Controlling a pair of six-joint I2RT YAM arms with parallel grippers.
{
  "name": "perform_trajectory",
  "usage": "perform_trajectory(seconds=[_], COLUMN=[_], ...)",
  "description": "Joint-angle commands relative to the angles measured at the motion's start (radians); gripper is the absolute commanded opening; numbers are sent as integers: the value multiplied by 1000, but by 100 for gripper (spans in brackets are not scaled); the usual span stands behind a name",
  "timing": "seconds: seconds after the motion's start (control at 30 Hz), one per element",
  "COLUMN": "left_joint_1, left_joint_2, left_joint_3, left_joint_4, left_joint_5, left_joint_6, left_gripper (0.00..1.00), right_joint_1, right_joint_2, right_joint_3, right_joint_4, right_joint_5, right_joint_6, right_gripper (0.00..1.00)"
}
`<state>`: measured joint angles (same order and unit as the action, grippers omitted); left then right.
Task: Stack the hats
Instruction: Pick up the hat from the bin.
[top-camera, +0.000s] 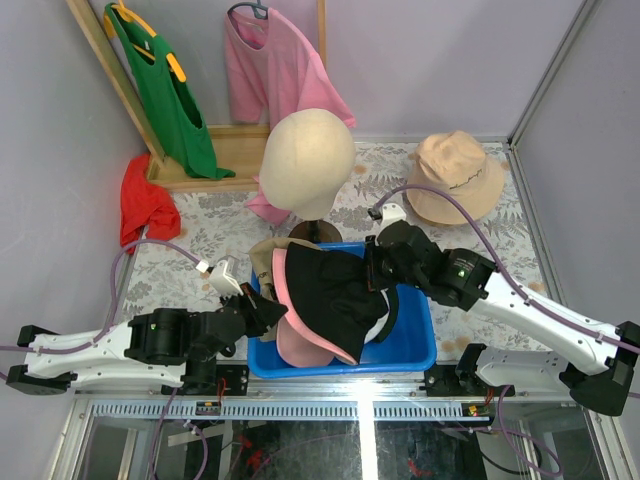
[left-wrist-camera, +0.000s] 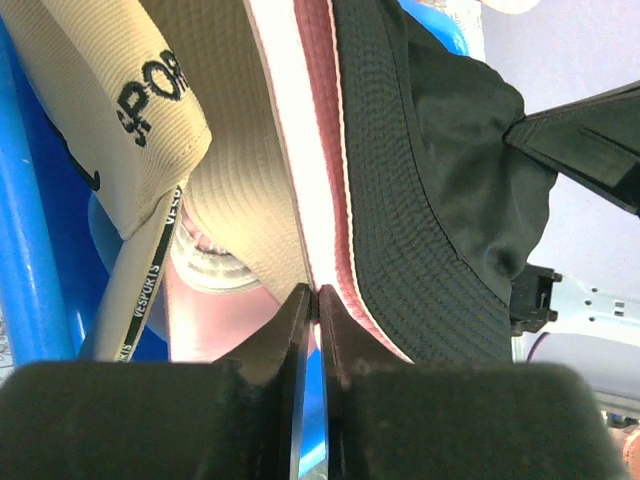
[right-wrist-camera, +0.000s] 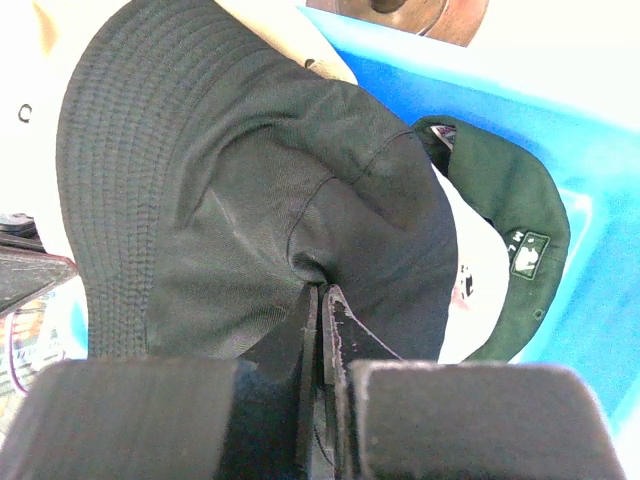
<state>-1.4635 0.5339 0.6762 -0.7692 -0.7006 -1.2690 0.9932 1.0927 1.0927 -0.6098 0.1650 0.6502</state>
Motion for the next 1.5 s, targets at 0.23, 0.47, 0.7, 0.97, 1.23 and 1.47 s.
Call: perform_trajectory(seconds=[0.23, 0.47, 0.7, 0.97, 1.23, 1.47], left_joint_1=[2, 2, 3, 2, 1, 2], left_joint_2=[5, 20, 47, 79, 89, 110], left_joint_3=[9, 44, 70, 78, 85, 119], left_joint_4=[7, -60, -82, -103, -148, -208], left_joint_5=[-28, -42, -37, -19, -1, 12], left_joint_6=[6, -22, -28, -48, -85, -102], left_gripper=[0, 0, 0, 0, 0, 0], right_joint_1=[5, 6, 5, 4, 6, 5], right_joint_2=[-29, -18, -40, -65, -78, -89], right_joint_3=[144, 309, 390, 447, 536, 611], right_joint_4=[-55, -153, -229, -274, -317, -345], right_joint_5=[117, 221, 305, 380, 466, 536], right_joint_6=[-57, -122, -152, -171, -215, -246], right_gripper=[0, 0, 0, 0, 0, 0])
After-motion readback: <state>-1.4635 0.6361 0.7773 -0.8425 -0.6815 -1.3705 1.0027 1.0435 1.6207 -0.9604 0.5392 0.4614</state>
